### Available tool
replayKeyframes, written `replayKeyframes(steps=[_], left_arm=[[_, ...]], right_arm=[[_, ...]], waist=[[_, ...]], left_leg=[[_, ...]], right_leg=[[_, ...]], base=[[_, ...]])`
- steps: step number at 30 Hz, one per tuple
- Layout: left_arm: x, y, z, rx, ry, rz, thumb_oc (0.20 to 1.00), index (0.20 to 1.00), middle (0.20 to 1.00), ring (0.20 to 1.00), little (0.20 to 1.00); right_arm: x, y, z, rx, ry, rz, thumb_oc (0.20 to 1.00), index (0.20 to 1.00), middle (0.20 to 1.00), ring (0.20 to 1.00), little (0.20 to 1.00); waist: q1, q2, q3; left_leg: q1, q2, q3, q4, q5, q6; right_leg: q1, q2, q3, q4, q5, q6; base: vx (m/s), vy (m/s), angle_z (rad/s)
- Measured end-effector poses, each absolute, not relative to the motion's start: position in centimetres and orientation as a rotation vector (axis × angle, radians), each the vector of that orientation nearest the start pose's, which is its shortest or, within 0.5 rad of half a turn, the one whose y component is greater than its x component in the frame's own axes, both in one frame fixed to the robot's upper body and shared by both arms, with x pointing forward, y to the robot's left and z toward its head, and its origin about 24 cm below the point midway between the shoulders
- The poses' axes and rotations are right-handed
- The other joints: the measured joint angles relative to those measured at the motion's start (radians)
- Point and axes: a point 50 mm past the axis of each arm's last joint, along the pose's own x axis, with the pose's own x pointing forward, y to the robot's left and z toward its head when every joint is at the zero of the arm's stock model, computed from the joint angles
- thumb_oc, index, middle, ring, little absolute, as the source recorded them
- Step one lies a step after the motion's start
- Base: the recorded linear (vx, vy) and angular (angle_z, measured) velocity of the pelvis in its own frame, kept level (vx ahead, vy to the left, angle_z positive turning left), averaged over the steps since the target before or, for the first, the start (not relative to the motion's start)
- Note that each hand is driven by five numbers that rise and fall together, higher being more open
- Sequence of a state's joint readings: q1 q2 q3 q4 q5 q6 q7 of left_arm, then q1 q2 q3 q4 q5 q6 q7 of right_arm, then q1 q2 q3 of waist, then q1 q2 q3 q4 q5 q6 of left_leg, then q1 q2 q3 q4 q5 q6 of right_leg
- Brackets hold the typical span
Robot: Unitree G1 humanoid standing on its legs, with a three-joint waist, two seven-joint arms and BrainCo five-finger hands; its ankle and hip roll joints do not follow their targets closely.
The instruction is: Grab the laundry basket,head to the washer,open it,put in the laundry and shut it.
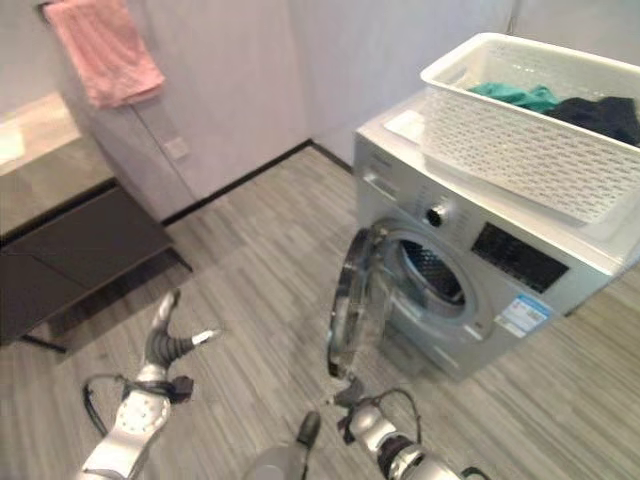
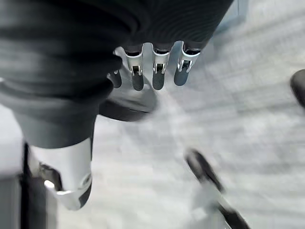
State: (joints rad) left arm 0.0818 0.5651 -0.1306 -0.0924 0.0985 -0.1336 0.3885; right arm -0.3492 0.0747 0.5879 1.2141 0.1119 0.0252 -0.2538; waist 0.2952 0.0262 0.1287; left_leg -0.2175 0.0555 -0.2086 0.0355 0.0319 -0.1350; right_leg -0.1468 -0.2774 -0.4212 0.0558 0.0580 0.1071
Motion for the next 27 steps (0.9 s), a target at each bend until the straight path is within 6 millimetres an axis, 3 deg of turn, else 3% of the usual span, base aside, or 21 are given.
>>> replayKeyframes(steps=[1,2,3,4,7,9,11,12,15,16,17,18,20,21,24,26,27], left_arm=[[23.3,22.7,8.9,0.680,-0.265,0.152,1.000,1.000,1.000,1.000,1.000],[23.3,22.4,10.5,0.749,-0.345,0.126,1.000,1.000,1.000,1.000,1.000],[23.8,22.0,11.8,0.787,-0.411,0.115,1.000,1.000,1.000,1.000,1.000],[24.4,21.2,14.4,0.840,-0.536,0.094,1.000,1.000,1.000,1.000,1.000],[25.2,19.2,19.2,1.041,-0.761,-0.038,1.000,1.000,1.000,1.000,1.000],[25.6,16.9,21.5,1.038,-0.848,-0.175,1.000,1.000,1.000,1.000,1.000],[25.2,15.1,22.6,1.017,-0.872,-0.352,1.000,1.000,1.000,1.000,1.000],[24.6,13.4,22.6,0.918,-0.835,-0.574,1.000,1.000,1.000,1.000,1.000],[25.3,10.8,19.0,0.538,-0.592,-0.840,1.000,1.000,1.000,1.000,1.000],[26.1,9.7,16.5,0.419,-0.449,-0.914,1.000,1.000,1.000,1.000,1.000],[26.5,9.4,14.8,0.376,-0.343,-0.952,1.000,1.000,1.000,1.000,1.000],[27.0,9.6,12.2,0.383,-0.184,-0.988,1.000,1.000,1.000,1.000,1.000],[27.6,10.1,10.0,0.364,-0.054,-0.990,1.000,1.000,1.000,1.000,1.000],[28.4,10.4,8.5,0.370,0.028,-0.974,1.000,1.000,1.000,1.000,1.000],[29.9,13.8,4.9,0.459,0.242,-0.877,1.000,1.000,1.000,1.000,1.000],[30.7,15.8,3.7,0.525,0.325,-0.816,1.000,1.000,1.000,1.000,1.000],[31.3,19.2,2.3,0.611,0.425,-0.700,1.000,1.000,1.000,1.000,1.000]], right_arm=[[20.4,-6.9,-12.3,-0.436,0.823,0.285,1.000,1.000,1.000,1.000,1.000],[19.5,-7.5,-12.9,-0.439,0.856,0.287,1.000,1.000,1.000,1.000,1.000],[19.1,-7.9,-13.2,-0.441,0.873,0.281,1.000,1.000,1.000,1.000,1.000],[18.6,-8.6,-13.6,-0.445,0.901,0.269,1.000,1.000,1.000,1.000,1.000],[17.3,-9.5,-14.3,-0.465,0.954,0.274,1.000,1.000,1.000,1.000,1.000],[16.2,-11.2,-15.0,-0.477,0.998,0.246,1.000,1.000,1.000,1.000,1.000],[15.2,-12.5,-15.5,-0.500,1.042,0.239,1.000,1.000,1.000,1.000,1.000],[14.3,-13.4,-15.9,-0.514,1.072,0.238,1.000,1.000,1.000,1.000,1.000],[13.4,-14.8,-16.2,-0.549,1.107,0.254,1.000,1.000,1.000,1.000,1.000],[13.8,-14.9,-16.0,-0.563,1.091,0.277,1.000,1.000,1.000,1.000,1.000],[14.5,-14.7,-15.8,-0.573,1.067,0.291,1.000,1.000,1.000,1.000,1.000],[15.5,-14.4,-15.4,-0.577,1.035,0.309,1.000,1.000,1.000,1.000,1.000],[16.1,-14.4,-15.1,-0.576,1.008,0.310,1.000,1.000,1.000,1.000,1.000],[16.4,-14.3,-15.0,-0.575,0.991,0.314,1.000,1.000,1.000,1.000,1.000],[17.7,-13.9,-14.2,-0.589,0.911,0.354,1.000,1.000,1.000,1.000,1.000],[18.4,-13.8,-13.7,-0.591,0.868,0.371,1.000,1.000,1.000,1.000,1.000],[19.3,-13.8,-13.1,-0.599,0.824,0.378,1.000,1.000,1.000,1.000,1.000]], waist=[[0.006,-0.003,-0.004],[0.003,0.034,-0.031],[-0.008,0.020,-0.028],[-0.020,0.008,-0.025],[-0.025,-0.029,-0.025],[-0.054,-0.032,-0.026],[-0.081,-0.030,-0.026],[-0.099,-0.025,-0.028],[-0.149,-0.006,-0.039],[-0.164,-0.006,-0.040],[-0.170,-0.005,-0.043],[-0.205,-0.007,-0.043],[-0.250,-0.009,-0.043],[-0.249,-0.015,-0.046],[-0.297,-0.045,-0.045],[-0.303,-0.063,-0.033],[-0.325,-0.093,-0.016]], left_leg=[[0.033,-0.019,0.017,0.065,-0.018,0.019],[0.122,0.017,0.035,-0.006,-0.067,0.041],[0.144,0.007,0.052,-0.049,-0.041,0.031],[0.148,0.008,0.072,-0.075,-0.012,0.028],[0.131,0.003,0.086,-0.075,-0.008,0.032],[0.138,0.003,0.089,-0.077,-0.003,0.030],[0.153,0.007,0.093,-0.087,-0.003,0.029],[0.165,0.012,0.108,-0.096,-0.002,0.029],[0.186,0.015,0.120,-0.110,-0.004,0.030],[0.188,0.018,0.140,-0.112,-0.005,0.029],[0.186,0.022,0.146,-0.112,-0.006,0.029],[0.185,0.027,0.171,-0.116,-0.007,0.027],[0.181,0.031,0.186,-0.119,-0.008,0.026],[0.180,0.035,0.198,-0.124,-0.008,0.026],[0.150,0.039,0.231,-0.123,-0.008,0.024],[0.142,0.040,0.250,-0.121,-0.007,0.023],[0.132,0.042,0.273,-0.115,-0.008,0.022]], right_leg=[[0.022,0.002,0.007,-0.039,0.003,0.004],[0.055,0.033,0.002,-0.080,0.034,0.016],[0.063,0.016,0.010,-0.096,0.062,0.020],[0.068,0.016,0.010,-0.116,0.081,0.022],[0.065,0.017,0.013,-0.147,0.110,0.012],[0.070,0.018,0.013,-0.152,0.113,0.014],[0.077,0.028,0.017,-0.152,0.113,0.016],[0.079,0.033,0.027,-0.152,0.116,0.020],[0.079,0.042,0.041,-0.152,0.117,0.022],[0.068,0.047,0.061,-0.149,0.118,0.021],[0.059,0.049,0.069,-0.145,0.121,0.018],[0.039,0.057,0.087,-0.144,0.126,0.012],[0.026,0.064,0.103,-0.144,0.128,0.010],[0.011,0.069,0.117,-0.144,0.130,0.008],[-0.039,0.076,0.152,-0.144,0.140,0.002],[-0.062,0.080,0.173,-0.144,0.152,-0.003],[-0.082,0.087,0.196,-0.143,0.161,-0.009]], base=[[0.00,0.000,0.00],[0.01,-0.017,-0.10],[0.02,-0.007,0.08],[0.03,-0.001,0.15],[0.03,0.004,-0.07],[0.06,0.013,-0.01],[0.04,0.028,-0.11],[0.04,0.021,-0.22],[0.02,0.025,-0.21],[0.00,0.024,-0.31],[-0.01,0.028,-0.54],[-0.03,0.021,-0.46],[-0.06,0.020,-0.30],[-0.06,0.022,-0.30],[-0.09,0.026,-0.36],[-0.09,0.025,-0.32],[-0.09,0.021,-0.46]])
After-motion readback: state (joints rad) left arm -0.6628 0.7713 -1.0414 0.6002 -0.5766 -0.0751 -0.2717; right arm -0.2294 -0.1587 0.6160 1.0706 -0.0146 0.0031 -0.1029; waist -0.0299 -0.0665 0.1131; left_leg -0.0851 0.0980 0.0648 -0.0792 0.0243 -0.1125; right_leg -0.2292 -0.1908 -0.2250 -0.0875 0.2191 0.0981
